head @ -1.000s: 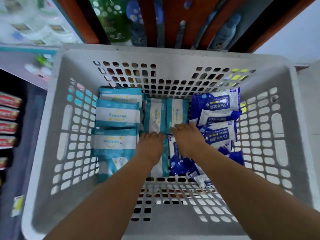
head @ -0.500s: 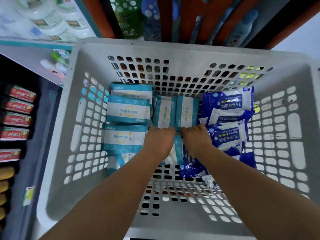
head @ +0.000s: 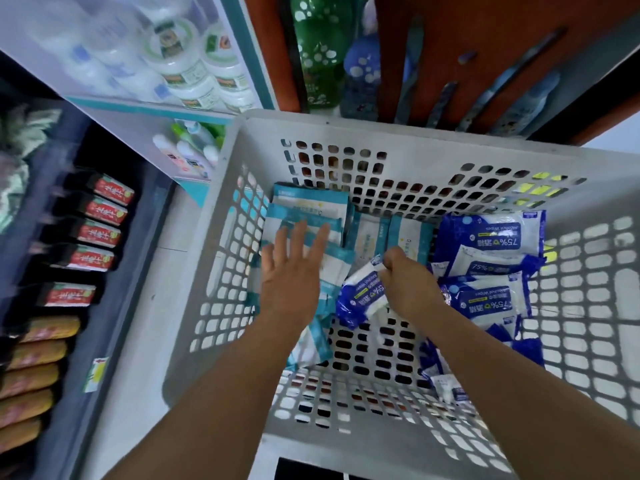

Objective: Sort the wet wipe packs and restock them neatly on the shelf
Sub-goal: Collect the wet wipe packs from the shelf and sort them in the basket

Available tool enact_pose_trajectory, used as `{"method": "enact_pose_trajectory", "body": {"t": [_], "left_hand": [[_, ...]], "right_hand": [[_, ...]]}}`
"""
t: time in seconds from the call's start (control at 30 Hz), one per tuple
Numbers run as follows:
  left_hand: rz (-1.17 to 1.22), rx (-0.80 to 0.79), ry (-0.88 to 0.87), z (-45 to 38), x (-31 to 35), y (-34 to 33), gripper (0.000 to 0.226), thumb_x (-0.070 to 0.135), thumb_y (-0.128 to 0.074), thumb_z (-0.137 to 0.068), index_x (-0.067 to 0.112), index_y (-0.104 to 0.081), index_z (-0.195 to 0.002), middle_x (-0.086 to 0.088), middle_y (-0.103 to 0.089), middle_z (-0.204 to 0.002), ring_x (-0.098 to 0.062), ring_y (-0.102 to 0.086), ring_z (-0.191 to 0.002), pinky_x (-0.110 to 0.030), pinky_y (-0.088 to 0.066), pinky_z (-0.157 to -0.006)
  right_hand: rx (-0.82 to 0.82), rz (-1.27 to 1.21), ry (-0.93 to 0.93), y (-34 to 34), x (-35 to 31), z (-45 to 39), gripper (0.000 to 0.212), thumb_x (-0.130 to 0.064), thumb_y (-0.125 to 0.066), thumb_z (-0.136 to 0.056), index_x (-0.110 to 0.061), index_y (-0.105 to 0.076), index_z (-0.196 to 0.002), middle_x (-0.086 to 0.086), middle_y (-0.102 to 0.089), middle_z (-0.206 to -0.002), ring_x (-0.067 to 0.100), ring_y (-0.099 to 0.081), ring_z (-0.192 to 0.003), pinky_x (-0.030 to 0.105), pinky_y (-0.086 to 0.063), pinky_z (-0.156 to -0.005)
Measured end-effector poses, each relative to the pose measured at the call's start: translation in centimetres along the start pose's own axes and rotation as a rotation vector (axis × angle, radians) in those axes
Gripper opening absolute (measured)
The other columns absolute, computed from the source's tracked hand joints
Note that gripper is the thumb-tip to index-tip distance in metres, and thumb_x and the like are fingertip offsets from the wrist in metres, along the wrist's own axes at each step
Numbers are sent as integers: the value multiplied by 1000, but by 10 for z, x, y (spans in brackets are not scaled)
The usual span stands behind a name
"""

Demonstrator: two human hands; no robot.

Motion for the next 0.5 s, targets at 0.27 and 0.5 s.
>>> {"method": "enact_pose_trajectory", "body": {"t": [0.27,0.5], "left_hand": [[-49,-319,49,-1,-14,-20,89,12,-47,-93,15,22,-148,-16,26,-154,-32,17,-145,-52,-8,-117],[235,-129,-196,-4,32,1,80,36,-53,-94,14,-2,-152,-6,-5,-160,-23,-6,-147,-39,-16,-117]], "right_hand": [[130,-211,-54,13,-8,0,14,-16,-41,-98,-17,-45,-112,0,-53,-84,22,-51,-75,29,-36,-64],[263,-348,-61,36,2,15,27,-15,-36,-99,-12,-52,-121,10,-63,-104,19,-53,-79,27,-36,-65]]}}
Point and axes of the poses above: each hand's wrist, its own z-axis away from the middle knuckle, its own y-axis out of the back of the hand, x = y × z, the point moved 2 cm from there along -z, towards the middle knuckle
